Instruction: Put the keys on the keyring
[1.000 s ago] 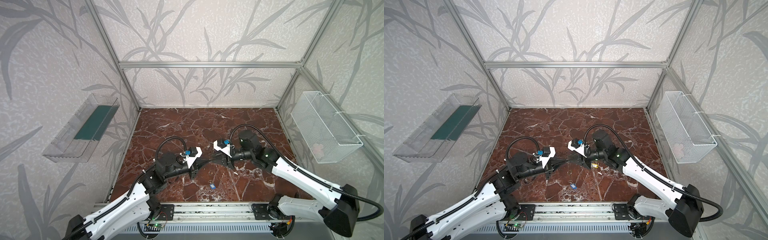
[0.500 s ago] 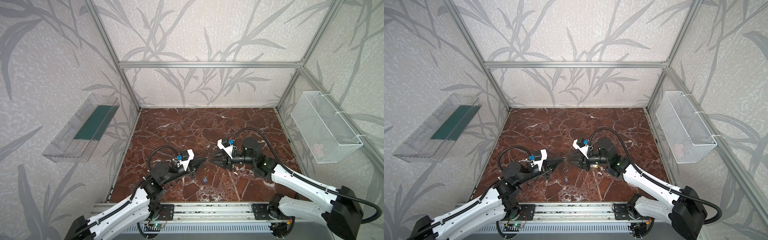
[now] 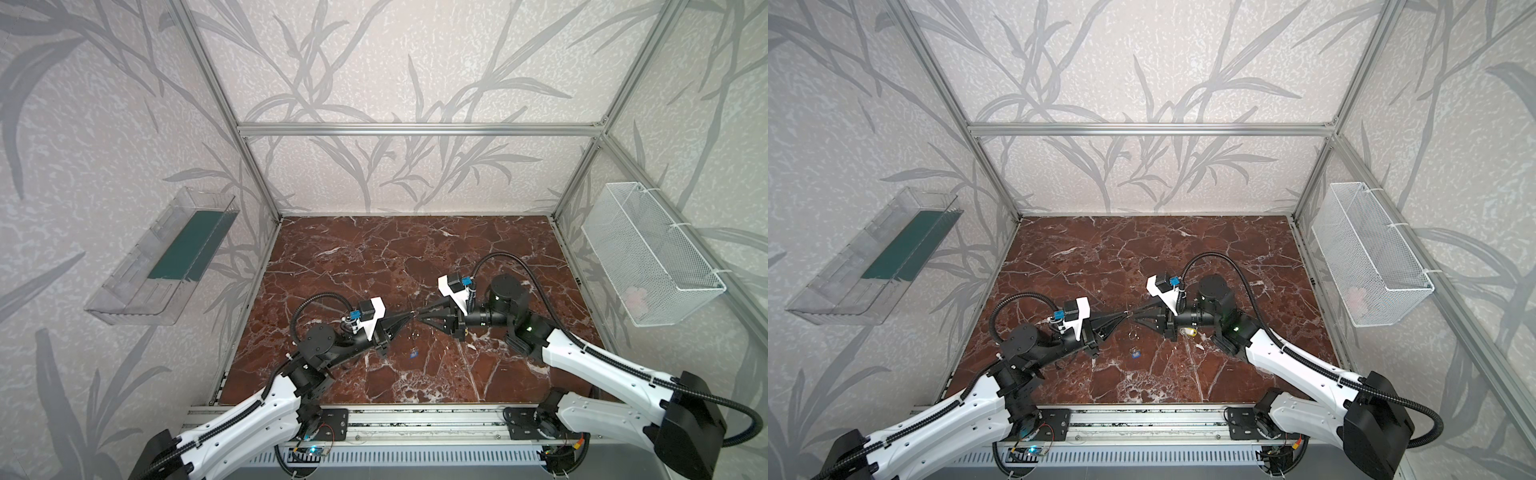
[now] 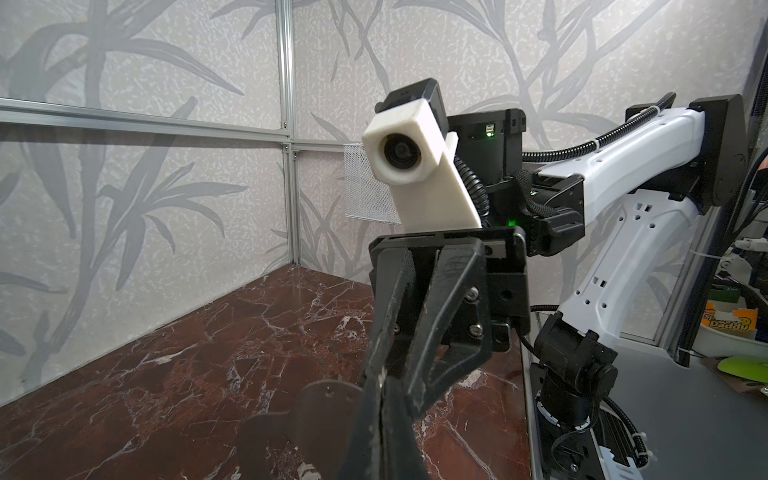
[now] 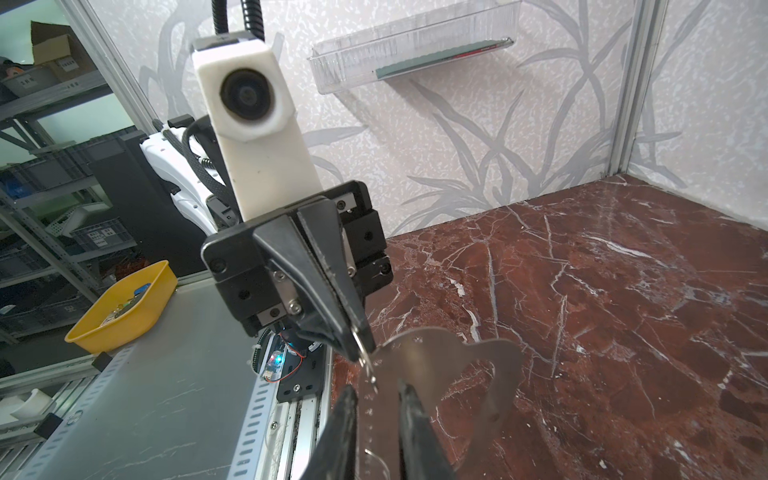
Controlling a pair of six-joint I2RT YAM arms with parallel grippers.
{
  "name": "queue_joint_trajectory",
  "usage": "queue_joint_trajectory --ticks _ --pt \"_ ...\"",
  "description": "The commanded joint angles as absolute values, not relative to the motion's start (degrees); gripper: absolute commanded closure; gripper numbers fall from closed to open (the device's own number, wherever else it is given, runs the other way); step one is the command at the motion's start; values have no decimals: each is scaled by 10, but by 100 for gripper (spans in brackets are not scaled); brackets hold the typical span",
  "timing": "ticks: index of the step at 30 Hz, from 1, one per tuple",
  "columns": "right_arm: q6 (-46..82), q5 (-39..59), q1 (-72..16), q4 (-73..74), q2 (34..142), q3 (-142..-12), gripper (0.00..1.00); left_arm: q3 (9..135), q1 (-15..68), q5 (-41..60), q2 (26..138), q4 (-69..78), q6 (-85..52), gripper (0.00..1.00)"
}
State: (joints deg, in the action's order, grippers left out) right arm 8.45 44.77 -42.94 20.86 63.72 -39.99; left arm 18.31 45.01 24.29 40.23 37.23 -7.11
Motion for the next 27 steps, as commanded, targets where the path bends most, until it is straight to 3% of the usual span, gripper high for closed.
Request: queue_joint_trajectory --ticks 1,9,20,27 --pt "92 468 -428 238 638 -398 81 187 452 253 405 407 -76 100" --pt "97 473 -429 239 649 -403 100 188 453 253 409 415 -73 100" --pt "115 315 -437 184 650 -417 100 181 474 171 398 420 -51 100" --pt "131 181 -478 182 654 -416 100 187 505 55 424 427 -33 100"
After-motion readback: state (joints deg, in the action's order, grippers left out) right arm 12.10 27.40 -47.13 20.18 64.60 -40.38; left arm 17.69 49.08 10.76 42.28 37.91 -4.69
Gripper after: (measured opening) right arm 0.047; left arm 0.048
